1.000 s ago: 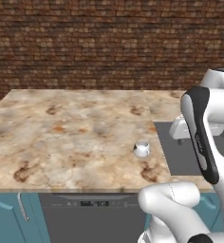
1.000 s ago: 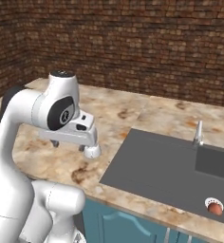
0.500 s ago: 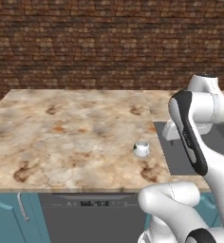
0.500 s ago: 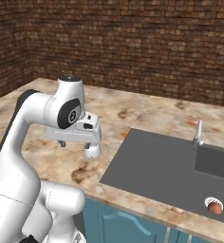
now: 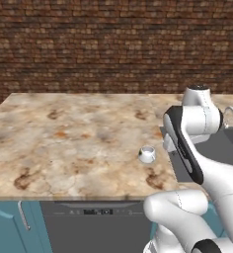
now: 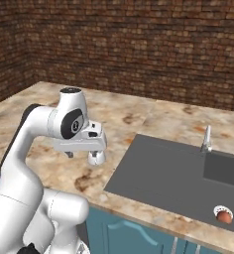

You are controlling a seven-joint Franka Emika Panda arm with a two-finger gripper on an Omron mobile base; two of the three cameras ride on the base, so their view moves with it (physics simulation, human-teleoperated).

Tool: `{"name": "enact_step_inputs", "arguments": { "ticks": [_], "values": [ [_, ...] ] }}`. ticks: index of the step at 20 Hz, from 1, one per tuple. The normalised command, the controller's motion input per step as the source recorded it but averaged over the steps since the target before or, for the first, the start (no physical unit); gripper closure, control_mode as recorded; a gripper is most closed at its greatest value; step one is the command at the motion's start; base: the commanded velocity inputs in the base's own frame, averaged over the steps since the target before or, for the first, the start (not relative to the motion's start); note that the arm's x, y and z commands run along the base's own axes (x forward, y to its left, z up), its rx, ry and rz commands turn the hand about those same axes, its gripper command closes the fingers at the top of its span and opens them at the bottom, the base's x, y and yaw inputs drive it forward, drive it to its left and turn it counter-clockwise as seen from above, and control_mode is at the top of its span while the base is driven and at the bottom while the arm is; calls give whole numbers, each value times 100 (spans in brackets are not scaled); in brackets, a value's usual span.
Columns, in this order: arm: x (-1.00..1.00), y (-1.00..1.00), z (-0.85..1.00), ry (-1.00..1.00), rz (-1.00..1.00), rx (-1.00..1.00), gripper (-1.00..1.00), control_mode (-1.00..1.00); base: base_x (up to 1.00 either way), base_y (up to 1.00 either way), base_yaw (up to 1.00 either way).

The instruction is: Clear the mugs and bowl far away from the sink.

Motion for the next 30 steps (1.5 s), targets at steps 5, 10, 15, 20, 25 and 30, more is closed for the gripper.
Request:
{"name": "enact_step_inputs", "arguments": {
  "ticks": [5,10,15,20,25,30],
  "values": [
    [29,0,-31,0,1,0,-100,-100,0,0,0],
    [29,0,-31,0,0,0,-100,-100,0,0,0],
    [16,0,-26,0,0,0,-100,-100,0,0,0],
    [25,0,-22,0,0,0,-100,-100,0,0,0],
    [20,4,-25,0,0,0,-100,-100,0,0,0],
    [17,5,-16,0,0,0,-100,-100,0,0,0]
  ]
}}
